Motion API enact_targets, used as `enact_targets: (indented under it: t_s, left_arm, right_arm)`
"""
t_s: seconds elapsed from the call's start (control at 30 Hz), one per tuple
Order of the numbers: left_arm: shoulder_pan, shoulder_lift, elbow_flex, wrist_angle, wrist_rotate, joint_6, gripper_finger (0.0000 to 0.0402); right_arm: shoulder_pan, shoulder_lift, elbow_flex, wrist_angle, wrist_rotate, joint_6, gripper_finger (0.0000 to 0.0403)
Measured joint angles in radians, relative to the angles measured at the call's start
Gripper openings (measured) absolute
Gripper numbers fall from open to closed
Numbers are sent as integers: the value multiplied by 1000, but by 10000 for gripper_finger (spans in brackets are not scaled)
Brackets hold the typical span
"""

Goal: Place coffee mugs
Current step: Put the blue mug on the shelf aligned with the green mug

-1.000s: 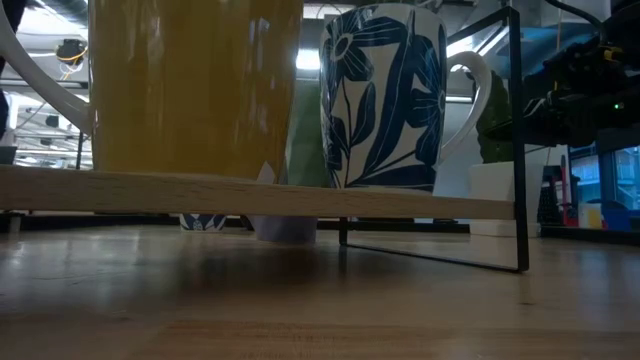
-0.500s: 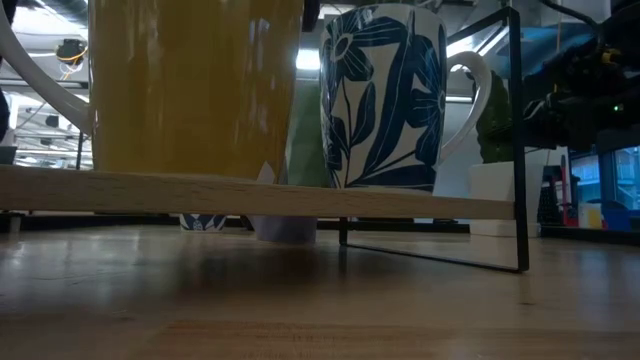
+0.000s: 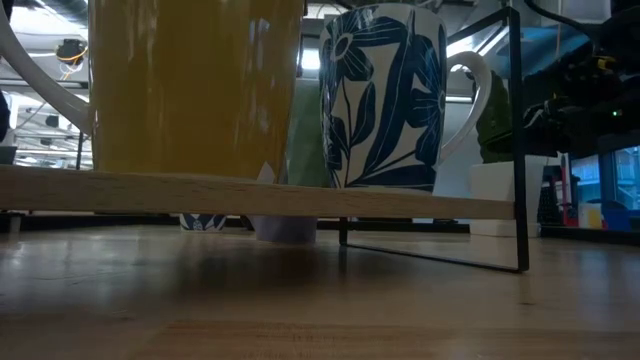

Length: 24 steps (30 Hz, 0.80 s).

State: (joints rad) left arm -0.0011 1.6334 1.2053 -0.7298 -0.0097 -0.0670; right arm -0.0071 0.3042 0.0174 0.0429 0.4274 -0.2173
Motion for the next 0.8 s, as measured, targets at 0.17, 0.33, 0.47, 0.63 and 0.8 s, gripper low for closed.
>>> enact_targets:
  t_s: [0.17, 0.33, 0.47, 0.63, 0.8]
  left_arm:
    - [28, 0, -7, 30, -5, 36, 92]
    - [34, -14, -3, -1, 78, 26, 92]
    - [19, -39, 29, 9, 6, 101, 92]
    - [49, -44, 48, 28, 8, 185, 92]
    - [83, -1, 47, 29, 41, 264, 92]
  right_arm:
    - [0, 0, 0, 0, 0, 11, 143]
    - [0, 0, 0, 0, 0, 11, 143]
    - [0, 0, 0, 0, 0, 11, 143]
    - [0, 1, 0, 1, 1, 11, 143]
    - [0, 1, 0, 1, 7, 11, 143]
